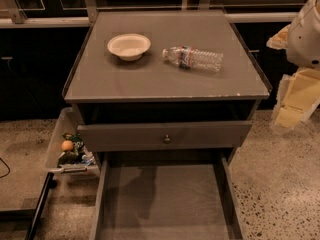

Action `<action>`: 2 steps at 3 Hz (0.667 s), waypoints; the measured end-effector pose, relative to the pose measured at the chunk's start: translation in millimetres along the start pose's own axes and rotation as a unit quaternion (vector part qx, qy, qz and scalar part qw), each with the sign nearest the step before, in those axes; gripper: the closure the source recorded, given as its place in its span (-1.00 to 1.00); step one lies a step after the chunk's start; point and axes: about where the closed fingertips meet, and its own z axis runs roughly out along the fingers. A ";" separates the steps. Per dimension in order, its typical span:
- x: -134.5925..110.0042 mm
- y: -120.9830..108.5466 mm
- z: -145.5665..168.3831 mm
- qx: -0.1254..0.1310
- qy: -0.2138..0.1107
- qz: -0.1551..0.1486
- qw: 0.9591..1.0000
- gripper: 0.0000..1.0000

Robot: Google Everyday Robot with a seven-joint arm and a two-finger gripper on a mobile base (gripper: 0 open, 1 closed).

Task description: Place water bottle into middle drawer

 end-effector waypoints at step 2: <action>-7.2 -8.8 1.7 0.011 -0.010 -0.003 1.000 -1.00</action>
Offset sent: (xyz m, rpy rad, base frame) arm 0.0241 0.0095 -0.0010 0.0289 -0.0413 0.0161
